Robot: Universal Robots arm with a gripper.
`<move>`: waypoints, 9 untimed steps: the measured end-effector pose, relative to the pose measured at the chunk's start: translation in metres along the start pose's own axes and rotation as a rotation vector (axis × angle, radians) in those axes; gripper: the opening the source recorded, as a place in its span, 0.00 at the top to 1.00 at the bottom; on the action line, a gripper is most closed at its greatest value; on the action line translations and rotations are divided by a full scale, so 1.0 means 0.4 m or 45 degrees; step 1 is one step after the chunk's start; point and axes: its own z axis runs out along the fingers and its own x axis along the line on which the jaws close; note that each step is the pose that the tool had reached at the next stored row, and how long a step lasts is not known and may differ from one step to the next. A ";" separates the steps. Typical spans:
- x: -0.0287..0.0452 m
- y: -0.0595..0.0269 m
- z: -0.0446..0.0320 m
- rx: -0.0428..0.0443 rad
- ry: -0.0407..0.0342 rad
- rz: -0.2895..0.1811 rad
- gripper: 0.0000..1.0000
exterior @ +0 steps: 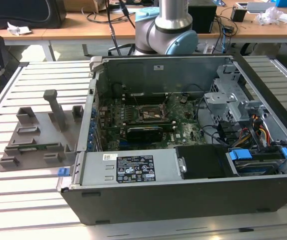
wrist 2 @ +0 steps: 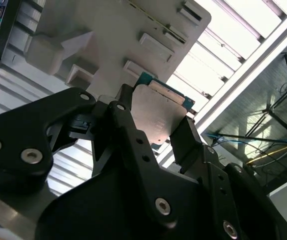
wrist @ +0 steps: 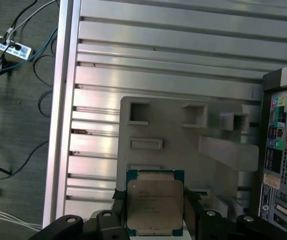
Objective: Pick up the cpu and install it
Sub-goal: 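Pick up the cpu and move it towards the insertion slot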
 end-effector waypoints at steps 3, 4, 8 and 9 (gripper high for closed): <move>-0.001 0.000 -0.027 0.000 0.0001 0.000 0.45; -0.001 0.000 -0.032 0.000 0.0000 0.000 0.45; -0.001 -0.001 -0.035 -0.001 -0.0002 0.000 0.45; -0.001 -0.001 -0.036 0.000 0.0000 0.000 0.45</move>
